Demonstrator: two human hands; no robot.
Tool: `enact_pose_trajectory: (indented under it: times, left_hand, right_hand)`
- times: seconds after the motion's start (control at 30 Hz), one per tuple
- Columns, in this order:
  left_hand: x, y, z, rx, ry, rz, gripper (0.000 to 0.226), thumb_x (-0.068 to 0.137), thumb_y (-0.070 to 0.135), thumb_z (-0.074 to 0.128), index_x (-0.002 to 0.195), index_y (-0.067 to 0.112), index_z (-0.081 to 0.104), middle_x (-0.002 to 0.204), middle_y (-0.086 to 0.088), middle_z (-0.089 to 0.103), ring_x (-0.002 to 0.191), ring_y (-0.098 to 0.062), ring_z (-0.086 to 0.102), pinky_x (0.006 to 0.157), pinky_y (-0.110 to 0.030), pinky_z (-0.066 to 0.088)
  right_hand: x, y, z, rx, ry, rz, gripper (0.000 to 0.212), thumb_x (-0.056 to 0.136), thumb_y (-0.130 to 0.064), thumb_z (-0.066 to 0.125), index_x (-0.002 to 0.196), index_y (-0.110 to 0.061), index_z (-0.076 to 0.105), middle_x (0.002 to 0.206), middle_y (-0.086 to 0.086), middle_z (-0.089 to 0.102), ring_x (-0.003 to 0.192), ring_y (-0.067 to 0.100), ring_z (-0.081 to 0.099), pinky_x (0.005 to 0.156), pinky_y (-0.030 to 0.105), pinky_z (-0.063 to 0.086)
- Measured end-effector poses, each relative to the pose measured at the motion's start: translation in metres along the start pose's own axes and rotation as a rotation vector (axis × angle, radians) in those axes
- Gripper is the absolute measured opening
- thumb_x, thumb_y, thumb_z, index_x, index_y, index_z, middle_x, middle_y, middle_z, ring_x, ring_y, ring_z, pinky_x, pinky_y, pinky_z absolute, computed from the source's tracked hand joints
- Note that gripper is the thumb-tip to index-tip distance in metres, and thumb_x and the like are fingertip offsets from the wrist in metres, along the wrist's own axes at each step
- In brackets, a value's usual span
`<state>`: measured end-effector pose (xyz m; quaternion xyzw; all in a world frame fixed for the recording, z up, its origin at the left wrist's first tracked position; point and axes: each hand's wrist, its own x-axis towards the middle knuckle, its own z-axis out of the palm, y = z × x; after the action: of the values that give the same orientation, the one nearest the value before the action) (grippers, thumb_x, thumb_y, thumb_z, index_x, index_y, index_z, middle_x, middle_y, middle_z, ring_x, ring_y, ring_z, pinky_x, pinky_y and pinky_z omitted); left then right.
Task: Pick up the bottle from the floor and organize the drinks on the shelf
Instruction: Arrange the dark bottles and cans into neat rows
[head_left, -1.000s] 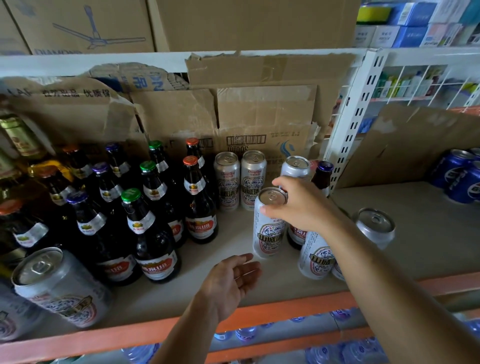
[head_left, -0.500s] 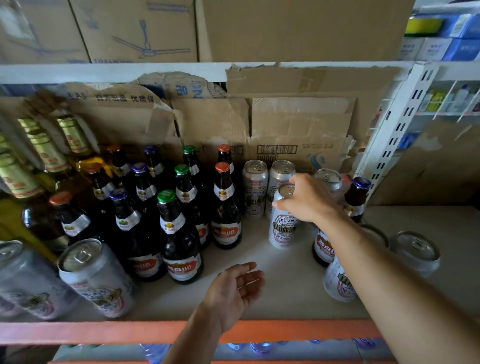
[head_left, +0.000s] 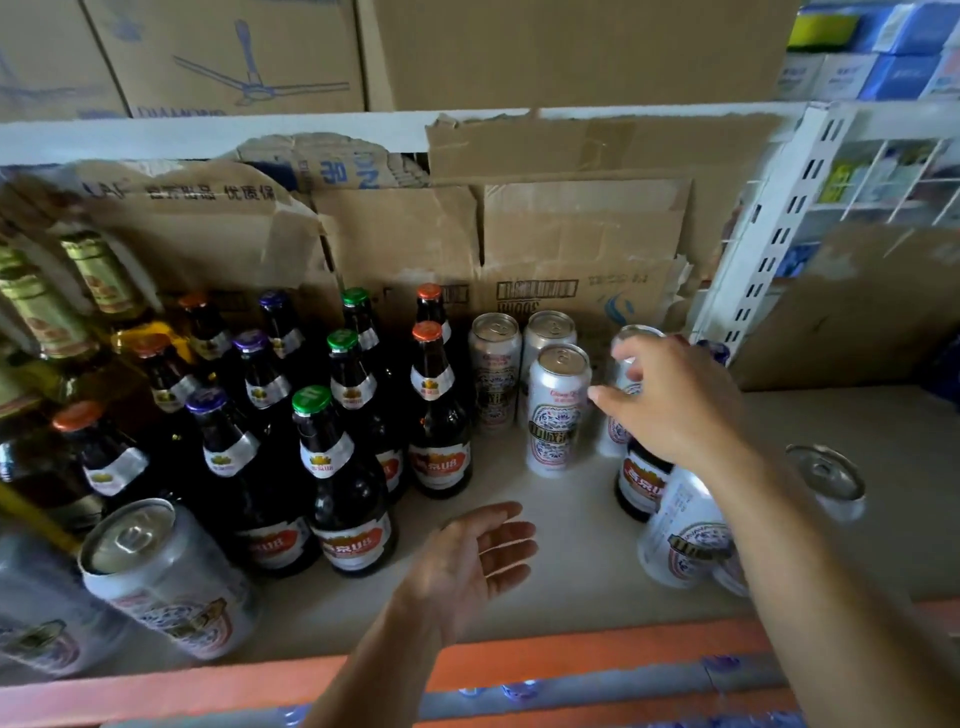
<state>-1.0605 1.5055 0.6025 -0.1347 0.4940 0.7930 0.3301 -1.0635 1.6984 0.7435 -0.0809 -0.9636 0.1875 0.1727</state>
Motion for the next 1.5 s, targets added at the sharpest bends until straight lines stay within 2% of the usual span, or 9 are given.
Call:
enact_pose_trajectory:
  times: [0.17, 0.27, 0.43, 0.53, 0.67, 0.83, 1.07, 1.27, 1.5]
  left_hand:
    - [0.007, -0.009, 0.043, 0.32, -0.112, 0.038, 0.016, 0.081, 0.01, 0.063, 0.093, 0.015, 0.071, 0.071, -0.001, 0.064, 0.05, -0.01, 0.053, 0.05, -0.022, 0.045]
    - [0.012, -0.02, 0.069, 0.598, -0.26, 0.169, 0.04, 0.065, 0.02, 0.072, 0.103, 0.028, 0.063, 0.081, 0.007, 0.061, 0.06, -0.003, 0.057, 0.053, -0.019, 0.045]
    - [0.019, -0.039, 0.099, 0.998, -0.233, 0.592, 0.057, 0.054, 0.041, 0.084, 0.1, 0.042, 0.051, 0.096, 0.026, 0.06, 0.085, 0.014, 0.054, 0.069, 0.001, 0.039]
    - [0.025, -0.048, 0.108, 0.976, -0.201, 0.783, 0.059, 0.051, 0.041, 0.084, 0.098, 0.043, 0.05, 0.095, 0.042, 0.058, 0.088, 0.025, 0.052, 0.069, 0.005, 0.037]
    - [0.036, -0.06, 0.117, 0.976, -0.063, 0.728, 0.073, 0.053, 0.046, 0.083, 0.117, 0.025, 0.052, 0.106, 0.012, 0.063, 0.096, -0.004, 0.06, 0.083, -0.024, 0.05]
    - [0.032, -0.059, 0.118, 0.959, -0.037, 0.764, 0.066, 0.056, 0.052, 0.077, 0.111, 0.021, 0.056, 0.088, 0.015, 0.062, 0.08, 0.009, 0.057, 0.066, 0.0, 0.038]
    - [0.027, -0.046, 0.087, 0.907, 0.024, 0.723, 0.048, 0.057, 0.04, 0.082, 0.098, 0.027, 0.06, 0.084, 0.014, 0.067, 0.079, 0.007, 0.06, 0.066, -0.018, 0.05]
    - [0.032, -0.023, 0.053, 0.878, 0.229, 0.719, 0.039, 0.057, 0.038, 0.081, 0.085, 0.035, 0.055, 0.075, 0.022, 0.064, 0.075, 0.017, 0.056, 0.055, -0.002, 0.039]
    - [0.041, -0.012, 0.043, 0.926, 0.351, 0.707, 0.043, 0.056, 0.051, 0.072, 0.09, 0.032, 0.055, 0.075, 0.018, 0.061, 0.068, 0.013, 0.056, 0.051, -0.003, 0.037]
  right_hand:
    - [-0.038, 0.023, -0.035, -0.034, 0.002, 0.109, 0.033, 0.081, -0.04, 0.071, 0.106, -0.019, 0.066, 0.1, 0.005, 0.072, 0.095, 0.027, 0.064, 0.075, 0.036, 0.05]
    - [-0.055, 0.036, -0.046, 0.029, 0.1, 0.144, 0.028, 0.082, -0.038, 0.071, 0.103, -0.019, 0.068, 0.095, 0.0, 0.071, 0.089, 0.022, 0.065, 0.075, 0.037, 0.052]
    - [-0.073, 0.058, -0.054, 0.041, 0.248, 0.227, 0.021, 0.084, -0.031, 0.069, 0.1, -0.018, 0.069, 0.1, 0.001, 0.072, 0.092, 0.023, 0.066, 0.071, 0.03, 0.046]
    - [-0.08, 0.07, -0.051, 0.041, 0.252, 0.284, 0.025, 0.086, -0.029, 0.068, 0.107, -0.018, 0.068, 0.109, 0.003, 0.071, 0.1, 0.023, 0.063, 0.074, 0.024, 0.035]
    - [-0.086, 0.08, -0.043, 0.073, 0.219, 0.345, 0.031, 0.086, -0.029, 0.067, 0.115, -0.02, 0.064, 0.116, 0.005, 0.066, 0.108, 0.025, 0.058, 0.077, 0.024, 0.032]
    - [-0.084, 0.085, -0.032, 0.084, 0.222, 0.333, 0.031, 0.086, -0.026, 0.066, 0.116, -0.018, 0.063, 0.118, 0.004, 0.064, 0.111, 0.025, 0.056, 0.08, 0.024, 0.033]
    - [-0.063, 0.078, -0.016, 0.135, 0.29, 0.239, 0.025, 0.084, -0.021, 0.067, 0.107, -0.014, 0.065, 0.078, 0.003, 0.057, 0.086, 0.033, 0.06, 0.071, 0.027, 0.036]
    - [-0.036, 0.072, 0.002, 0.2, 0.295, 0.147, 0.041, 0.082, -0.023, 0.067, 0.121, -0.016, 0.058, 0.117, 0.006, 0.065, 0.109, 0.026, 0.059, 0.082, 0.031, 0.042]
    - [-0.008, 0.064, 0.002, 0.228, 0.26, 0.156, 0.058, 0.085, -0.038, 0.067, 0.135, -0.019, 0.045, 0.12, 0.008, 0.064, 0.106, 0.03, 0.061, 0.082, 0.029, 0.041]
